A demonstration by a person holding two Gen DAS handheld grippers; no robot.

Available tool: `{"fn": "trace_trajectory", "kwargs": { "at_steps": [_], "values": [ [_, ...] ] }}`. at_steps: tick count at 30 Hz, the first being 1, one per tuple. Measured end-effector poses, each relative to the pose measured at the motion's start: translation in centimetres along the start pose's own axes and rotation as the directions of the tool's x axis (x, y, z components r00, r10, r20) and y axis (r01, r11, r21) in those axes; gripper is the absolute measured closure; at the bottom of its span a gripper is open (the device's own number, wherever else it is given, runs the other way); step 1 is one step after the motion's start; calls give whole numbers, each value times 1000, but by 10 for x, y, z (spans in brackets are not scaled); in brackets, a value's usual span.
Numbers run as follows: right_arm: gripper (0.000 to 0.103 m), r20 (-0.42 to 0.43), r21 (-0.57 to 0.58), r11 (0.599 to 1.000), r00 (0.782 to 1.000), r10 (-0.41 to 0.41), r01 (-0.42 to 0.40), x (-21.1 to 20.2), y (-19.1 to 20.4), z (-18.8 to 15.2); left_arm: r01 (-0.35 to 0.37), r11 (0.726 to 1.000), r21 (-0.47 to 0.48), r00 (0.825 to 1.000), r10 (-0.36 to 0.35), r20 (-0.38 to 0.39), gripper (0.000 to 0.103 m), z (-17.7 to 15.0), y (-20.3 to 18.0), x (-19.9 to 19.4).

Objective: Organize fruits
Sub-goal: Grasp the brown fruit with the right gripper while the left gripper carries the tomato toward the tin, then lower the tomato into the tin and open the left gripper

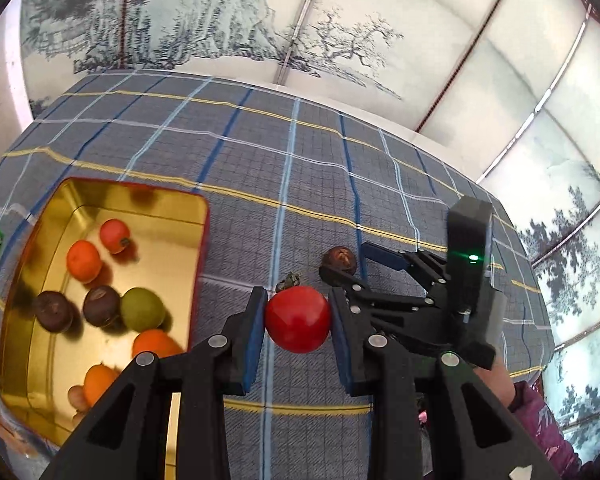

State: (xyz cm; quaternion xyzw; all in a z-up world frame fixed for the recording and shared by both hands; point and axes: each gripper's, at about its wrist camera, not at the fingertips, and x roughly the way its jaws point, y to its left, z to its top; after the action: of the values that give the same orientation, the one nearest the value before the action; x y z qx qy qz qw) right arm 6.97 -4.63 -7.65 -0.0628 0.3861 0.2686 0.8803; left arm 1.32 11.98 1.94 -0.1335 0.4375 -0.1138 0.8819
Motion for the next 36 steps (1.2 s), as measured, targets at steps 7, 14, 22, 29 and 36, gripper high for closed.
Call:
{"fn": "trace_trajectory", "kwargs": {
  "at_steps": [7, 14, 22, 29, 36],
  "values": [
    [64, -23, 34, 999, 999, -38, 39, 2, 4, -2, -29, 998, -59, 999, 30, 27, 76, -13, 28, -25],
    [65, 47, 130, 987, 993, -105, 98, -34, -8, -27, -121, 988, -92, 991, 126, 51, 76, -34, 68, -52],
    [64, 30, 157, 971, 981, -189, 182, -40, -15, -37, -213, 967, -139, 973, 223, 59, 76, -49, 111, -64],
    [65, 18, 151, 967, 978, -210, 205, -38, -14, -36, -252, 954, -161, 963, 264, 59, 76, -56, 132, -63],
    [64, 0, 148, 966, 977, -215, 213, -34, -14, -36, -252, 952, -173, 963, 264, 53, 76, -57, 142, -59]
  ]
}}
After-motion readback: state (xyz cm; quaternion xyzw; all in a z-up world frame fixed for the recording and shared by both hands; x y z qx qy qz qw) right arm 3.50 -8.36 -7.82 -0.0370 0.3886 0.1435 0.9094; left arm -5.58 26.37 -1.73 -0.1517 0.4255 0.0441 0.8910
